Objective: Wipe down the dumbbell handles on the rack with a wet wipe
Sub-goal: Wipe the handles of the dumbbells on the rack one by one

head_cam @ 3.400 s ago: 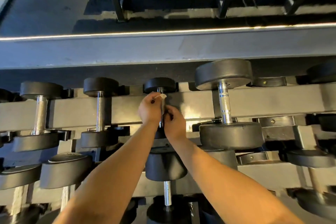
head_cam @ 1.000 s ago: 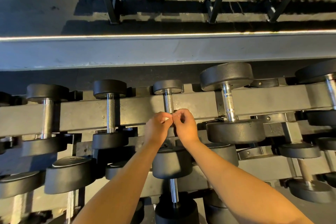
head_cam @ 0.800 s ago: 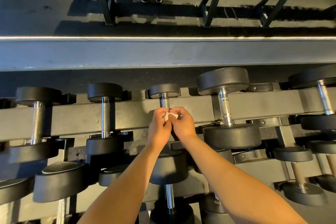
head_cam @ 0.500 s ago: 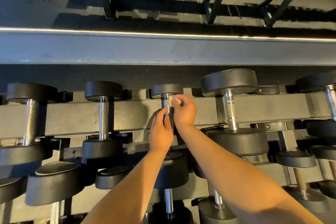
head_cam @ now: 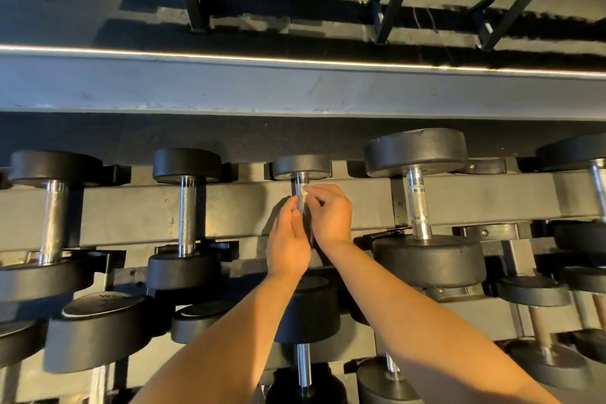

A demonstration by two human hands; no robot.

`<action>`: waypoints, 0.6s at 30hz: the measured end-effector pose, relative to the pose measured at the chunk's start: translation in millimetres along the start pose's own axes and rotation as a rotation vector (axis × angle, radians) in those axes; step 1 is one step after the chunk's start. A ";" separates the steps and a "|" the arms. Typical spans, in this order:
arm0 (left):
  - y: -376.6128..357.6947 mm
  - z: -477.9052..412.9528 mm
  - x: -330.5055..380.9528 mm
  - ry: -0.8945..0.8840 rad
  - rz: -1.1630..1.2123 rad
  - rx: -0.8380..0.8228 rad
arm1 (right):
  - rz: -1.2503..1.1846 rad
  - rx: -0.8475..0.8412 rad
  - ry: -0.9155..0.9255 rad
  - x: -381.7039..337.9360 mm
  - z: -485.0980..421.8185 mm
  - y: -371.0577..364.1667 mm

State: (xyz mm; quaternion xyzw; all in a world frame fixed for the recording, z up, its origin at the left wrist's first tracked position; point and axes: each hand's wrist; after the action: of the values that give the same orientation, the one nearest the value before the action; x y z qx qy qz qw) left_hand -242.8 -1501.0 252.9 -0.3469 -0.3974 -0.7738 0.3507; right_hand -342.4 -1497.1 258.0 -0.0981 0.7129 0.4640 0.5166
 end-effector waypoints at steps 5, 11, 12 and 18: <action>2.7 -1.6 -0.9 0.051 -0.047 -0.022 | 0.005 0.073 0.045 -9.3 -6.6 -12.8; 4.6 1.0 3.7 0.062 -0.002 -0.029 | 0.049 -0.046 0.026 -0.1 14.2 -3.4; 4.4 1.7 4.5 0.059 -0.007 -0.029 | 0.052 -0.047 0.005 0.3 15.0 -1.9; 4.0 1.8 2.9 0.043 -0.036 -0.028 | -0.168 0.107 -0.212 -12.2 -7.3 -6.2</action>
State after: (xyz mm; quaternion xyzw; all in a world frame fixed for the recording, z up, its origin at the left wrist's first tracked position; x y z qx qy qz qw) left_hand -240.5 -1501.9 257.5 -0.3278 -0.3851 -0.7928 0.3402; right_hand -337.8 -1510.2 264.8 -0.0802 0.6673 0.3881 0.6306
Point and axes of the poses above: each hand's wrist, its own z-axis away from the middle knuckle, its own y-axis out of the back of the hand, x = y × z, and after that the axes turned 7 degrees about y, right-handed
